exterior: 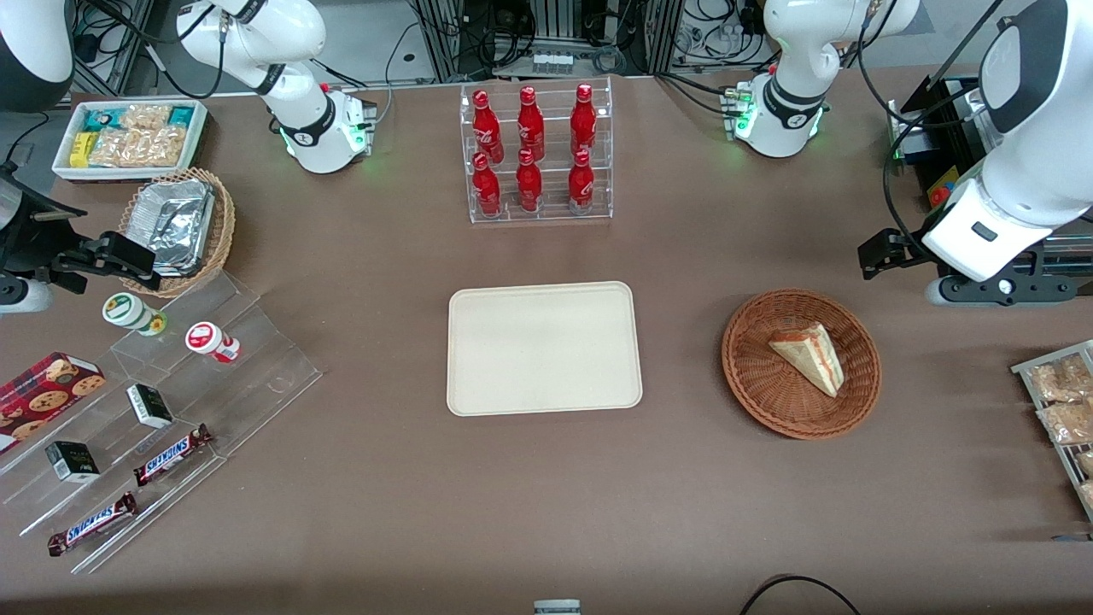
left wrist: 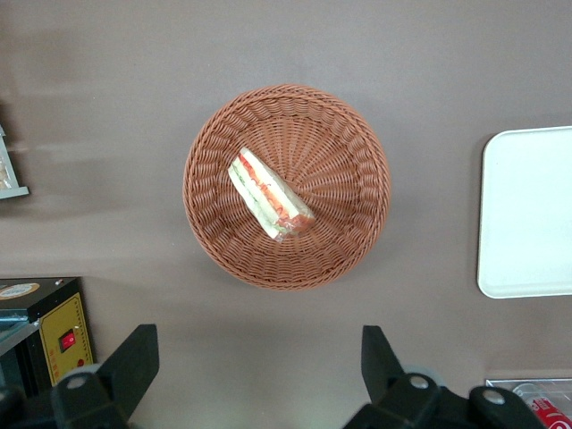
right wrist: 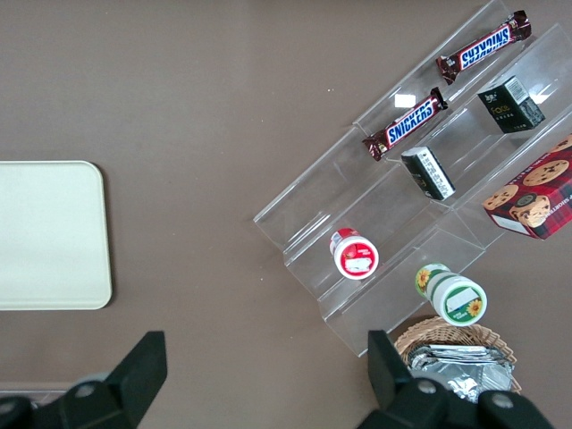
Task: Place sandwich from basket to tray
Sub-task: 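Move the left gripper over the sandwich in the wicker basket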
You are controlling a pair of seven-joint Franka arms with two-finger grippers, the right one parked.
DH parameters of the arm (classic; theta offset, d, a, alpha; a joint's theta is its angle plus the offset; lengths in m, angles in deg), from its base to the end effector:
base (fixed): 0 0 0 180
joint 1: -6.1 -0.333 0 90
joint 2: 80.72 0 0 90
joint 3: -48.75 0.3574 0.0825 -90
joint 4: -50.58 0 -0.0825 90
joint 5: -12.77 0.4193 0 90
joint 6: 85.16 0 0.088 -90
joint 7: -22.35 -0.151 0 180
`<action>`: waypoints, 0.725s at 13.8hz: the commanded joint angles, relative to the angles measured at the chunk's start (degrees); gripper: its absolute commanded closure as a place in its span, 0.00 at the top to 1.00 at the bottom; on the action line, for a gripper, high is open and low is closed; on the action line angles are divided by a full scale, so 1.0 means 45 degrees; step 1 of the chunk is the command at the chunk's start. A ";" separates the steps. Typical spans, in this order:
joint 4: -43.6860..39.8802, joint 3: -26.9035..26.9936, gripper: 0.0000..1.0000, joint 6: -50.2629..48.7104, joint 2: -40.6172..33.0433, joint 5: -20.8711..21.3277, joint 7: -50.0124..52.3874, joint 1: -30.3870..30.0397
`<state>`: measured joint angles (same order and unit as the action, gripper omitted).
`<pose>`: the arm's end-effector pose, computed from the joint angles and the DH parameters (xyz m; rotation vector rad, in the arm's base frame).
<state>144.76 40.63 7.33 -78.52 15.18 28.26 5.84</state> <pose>0.5949 -0.0745 0.5661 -3.0952 0.0578 0.0970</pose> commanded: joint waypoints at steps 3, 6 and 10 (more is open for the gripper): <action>-0.0072 0.0007 1.00 0.0228 0.0097 -0.0045 -0.0280 0.0037; 0.0882 0.0007 1.00 0.1357 0.0116 -0.0084 -0.0280 -0.0002; 0.2621 0.0007 1.00 0.3368 0.0369 -0.0104 -0.0260 -0.0041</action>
<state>152.81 40.62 18.43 -76.92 15.18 27.87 5.81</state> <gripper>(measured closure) 0.000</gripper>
